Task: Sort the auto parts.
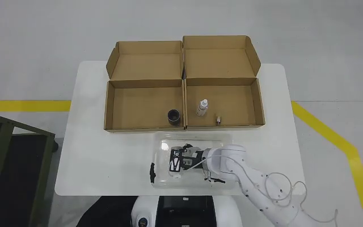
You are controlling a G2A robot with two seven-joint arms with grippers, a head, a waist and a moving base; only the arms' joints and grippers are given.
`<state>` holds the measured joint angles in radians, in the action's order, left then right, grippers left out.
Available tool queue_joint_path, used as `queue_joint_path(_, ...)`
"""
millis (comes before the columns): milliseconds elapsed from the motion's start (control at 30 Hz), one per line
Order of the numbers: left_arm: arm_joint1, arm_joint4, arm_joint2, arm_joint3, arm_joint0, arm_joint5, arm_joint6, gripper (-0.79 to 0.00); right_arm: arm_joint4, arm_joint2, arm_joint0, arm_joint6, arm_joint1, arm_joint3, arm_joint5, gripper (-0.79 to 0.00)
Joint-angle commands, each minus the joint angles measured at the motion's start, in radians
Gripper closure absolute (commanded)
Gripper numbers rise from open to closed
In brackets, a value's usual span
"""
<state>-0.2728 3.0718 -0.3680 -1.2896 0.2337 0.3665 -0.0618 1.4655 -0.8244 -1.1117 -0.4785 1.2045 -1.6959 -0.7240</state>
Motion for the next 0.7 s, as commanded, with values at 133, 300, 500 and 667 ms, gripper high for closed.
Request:
queue_joint_path(133,0.0,0.0,0.0,0.0,0.0,0.0,0.0,-0.785,-0.026,-0.012,-0.004,-0.009,-0.004,-0.041,-0.026,0.0)
queue_joint_path(300,0.0,0.0,0.0,0.0,0.0,0.0,0.0,-0.785,-0.071,-0.042,-0.021,-0.003,-0.012,-0.104,-0.053,0.0)
queue_joint_path(500,0.0,0.0,0.0,0.0,0.0,0.0,0.0,-0.785,-0.125,-0.104,-0.053,0.018,-0.025,-0.189,-0.046,0.0)
queue_joint_path(667,0.0,0.0,0.0,0.0,0.0,0.0,0.0,-0.785,-0.194,-0.165,-0.087,0.076,-0.035,-0.246,-0.036,0.0)
